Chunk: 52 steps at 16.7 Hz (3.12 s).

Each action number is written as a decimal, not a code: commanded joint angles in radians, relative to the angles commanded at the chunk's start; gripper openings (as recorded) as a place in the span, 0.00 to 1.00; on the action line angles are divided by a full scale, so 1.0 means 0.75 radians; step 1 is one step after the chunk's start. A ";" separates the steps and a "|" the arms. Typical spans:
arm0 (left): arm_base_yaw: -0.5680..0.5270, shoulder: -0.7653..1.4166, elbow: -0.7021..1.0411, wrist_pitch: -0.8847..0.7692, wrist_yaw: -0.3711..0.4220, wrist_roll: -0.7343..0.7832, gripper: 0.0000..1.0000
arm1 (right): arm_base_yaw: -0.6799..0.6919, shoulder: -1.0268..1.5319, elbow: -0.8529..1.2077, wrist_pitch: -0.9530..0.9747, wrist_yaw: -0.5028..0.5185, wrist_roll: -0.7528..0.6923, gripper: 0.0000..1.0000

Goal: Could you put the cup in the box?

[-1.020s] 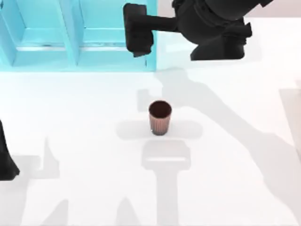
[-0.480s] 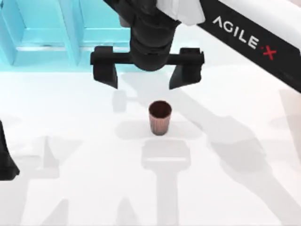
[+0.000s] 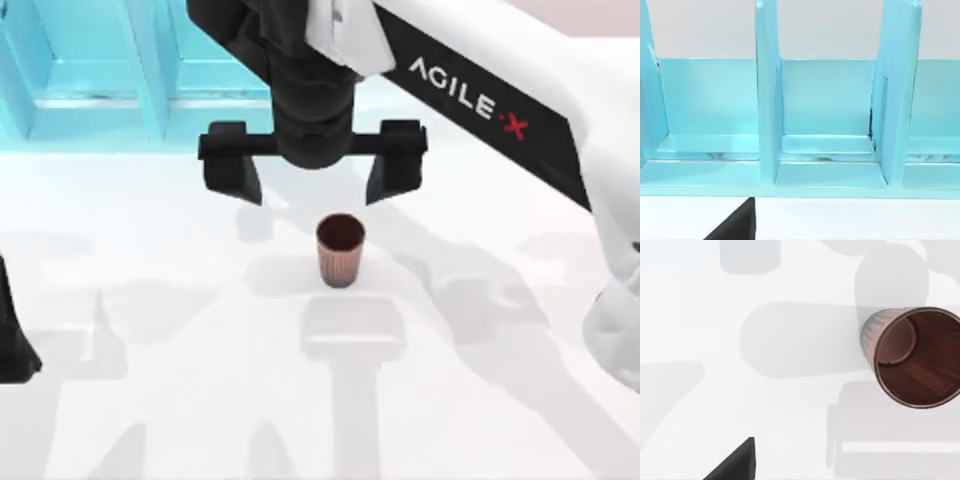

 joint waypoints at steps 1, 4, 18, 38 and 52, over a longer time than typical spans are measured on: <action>0.000 0.000 0.000 0.000 0.000 0.000 1.00 | 0.000 0.000 0.000 0.000 0.000 0.000 1.00; 0.000 0.000 0.000 0.000 0.000 0.000 1.00 | 0.005 -0.002 -0.003 0.002 -0.002 -0.001 1.00; 0.000 0.000 0.000 0.000 0.000 0.000 1.00 | -0.036 0.040 -0.450 0.494 -0.005 -0.035 1.00; 0.000 0.000 0.000 0.000 0.000 0.000 1.00 | -0.036 0.040 -0.450 0.494 -0.005 -0.035 0.00; 0.000 0.000 0.000 0.000 0.000 0.000 1.00 | -0.602 -0.295 -0.662 0.333 -0.115 -0.605 0.00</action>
